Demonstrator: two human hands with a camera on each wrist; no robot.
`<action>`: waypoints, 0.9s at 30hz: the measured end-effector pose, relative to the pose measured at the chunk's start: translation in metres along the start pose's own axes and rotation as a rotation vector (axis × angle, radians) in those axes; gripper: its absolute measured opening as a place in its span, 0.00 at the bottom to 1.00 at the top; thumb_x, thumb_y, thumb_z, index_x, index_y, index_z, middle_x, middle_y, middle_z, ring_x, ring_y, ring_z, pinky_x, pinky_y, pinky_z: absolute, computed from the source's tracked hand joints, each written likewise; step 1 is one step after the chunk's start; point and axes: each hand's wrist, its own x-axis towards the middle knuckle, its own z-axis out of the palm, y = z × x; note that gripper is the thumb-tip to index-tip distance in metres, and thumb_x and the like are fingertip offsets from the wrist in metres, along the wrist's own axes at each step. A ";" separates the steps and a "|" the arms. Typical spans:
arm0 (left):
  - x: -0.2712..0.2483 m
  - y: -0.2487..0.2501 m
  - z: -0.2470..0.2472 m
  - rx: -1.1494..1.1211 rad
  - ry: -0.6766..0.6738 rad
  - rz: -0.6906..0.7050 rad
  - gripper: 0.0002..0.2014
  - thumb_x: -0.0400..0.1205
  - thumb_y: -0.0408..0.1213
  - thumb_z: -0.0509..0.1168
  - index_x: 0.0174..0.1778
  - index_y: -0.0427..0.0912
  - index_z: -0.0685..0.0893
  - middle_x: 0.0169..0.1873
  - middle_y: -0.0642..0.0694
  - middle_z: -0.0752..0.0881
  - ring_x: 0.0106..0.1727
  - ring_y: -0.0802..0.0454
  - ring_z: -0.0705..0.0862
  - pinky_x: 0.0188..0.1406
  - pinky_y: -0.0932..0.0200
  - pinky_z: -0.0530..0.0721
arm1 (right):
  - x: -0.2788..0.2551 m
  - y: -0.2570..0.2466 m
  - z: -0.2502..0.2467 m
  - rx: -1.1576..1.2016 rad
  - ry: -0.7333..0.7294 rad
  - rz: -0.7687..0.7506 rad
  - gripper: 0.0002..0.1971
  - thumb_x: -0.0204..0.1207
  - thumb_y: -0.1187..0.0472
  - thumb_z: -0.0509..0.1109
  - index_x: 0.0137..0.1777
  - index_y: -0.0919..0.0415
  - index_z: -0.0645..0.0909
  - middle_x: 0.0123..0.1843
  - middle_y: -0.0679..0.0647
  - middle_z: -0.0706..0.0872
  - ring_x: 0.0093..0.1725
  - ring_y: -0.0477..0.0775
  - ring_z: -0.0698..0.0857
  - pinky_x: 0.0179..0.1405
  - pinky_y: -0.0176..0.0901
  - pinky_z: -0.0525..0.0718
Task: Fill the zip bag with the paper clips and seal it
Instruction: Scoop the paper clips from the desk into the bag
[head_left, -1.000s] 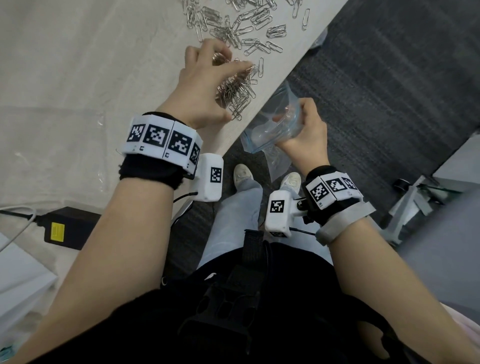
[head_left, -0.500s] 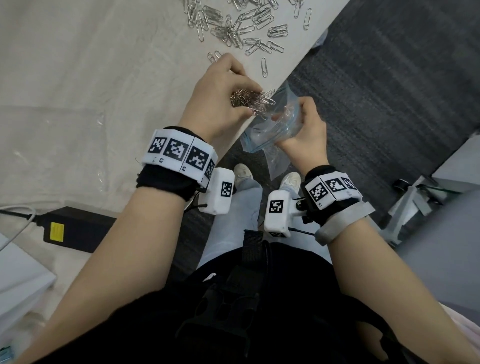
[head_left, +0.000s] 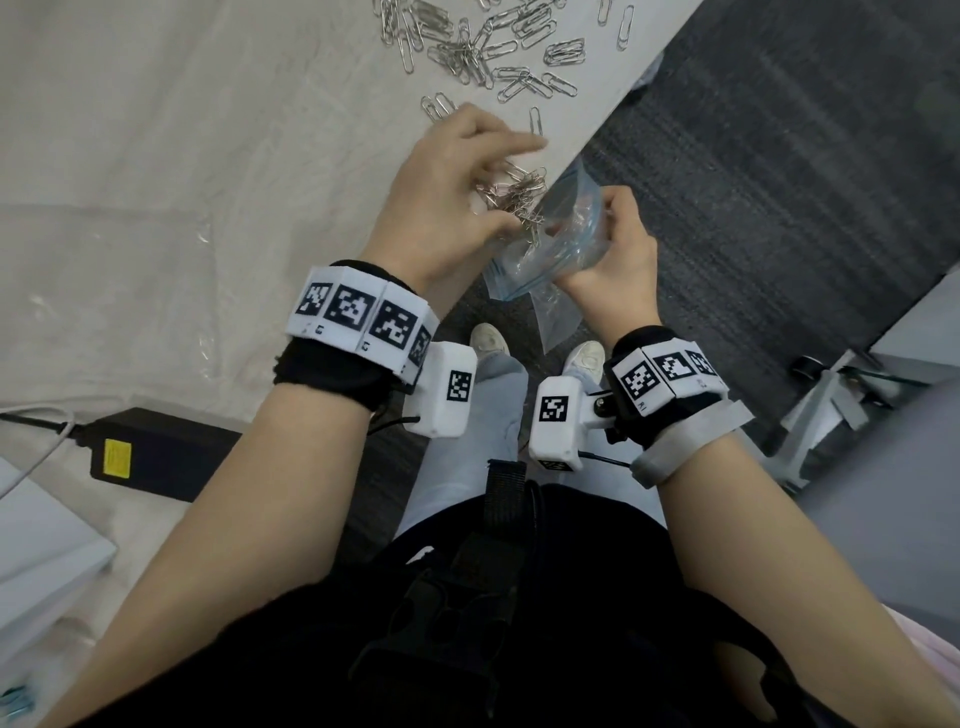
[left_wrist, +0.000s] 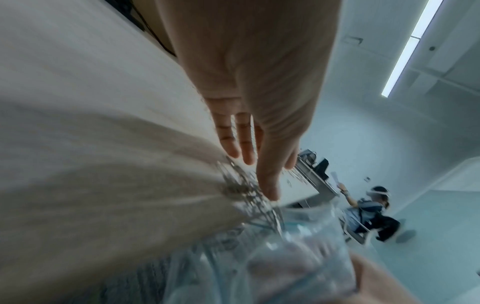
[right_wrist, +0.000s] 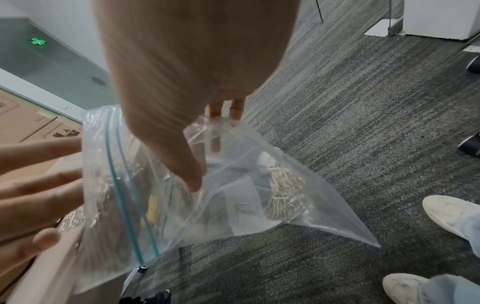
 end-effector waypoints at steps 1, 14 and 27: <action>-0.001 -0.001 -0.007 0.010 0.014 -0.040 0.30 0.65 0.36 0.78 0.65 0.47 0.81 0.54 0.50 0.75 0.51 0.57 0.76 0.47 0.77 0.74 | 0.000 0.001 0.000 0.002 -0.002 0.002 0.23 0.64 0.51 0.81 0.55 0.54 0.76 0.49 0.53 0.91 0.50 0.57 0.89 0.55 0.64 0.86; 0.002 -0.005 -0.014 0.131 -0.105 -0.117 0.28 0.63 0.35 0.80 0.60 0.47 0.84 0.50 0.52 0.74 0.38 0.55 0.75 0.45 0.58 0.80 | 0.002 0.002 0.000 -0.001 -0.009 0.012 0.22 0.65 0.60 0.81 0.55 0.56 0.76 0.48 0.53 0.90 0.49 0.55 0.89 0.54 0.61 0.86; 0.009 0.006 0.014 0.041 -0.058 0.014 0.13 0.70 0.30 0.74 0.50 0.39 0.89 0.47 0.37 0.85 0.41 0.51 0.81 0.41 0.63 0.80 | 0.000 -0.004 -0.002 0.011 -0.018 0.001 0.21 0.66 0.52 0.80 0.54 0.53 0.75 0.47 0.54 0.89 0.47 0.58 0.88 0.50 0.62 0.86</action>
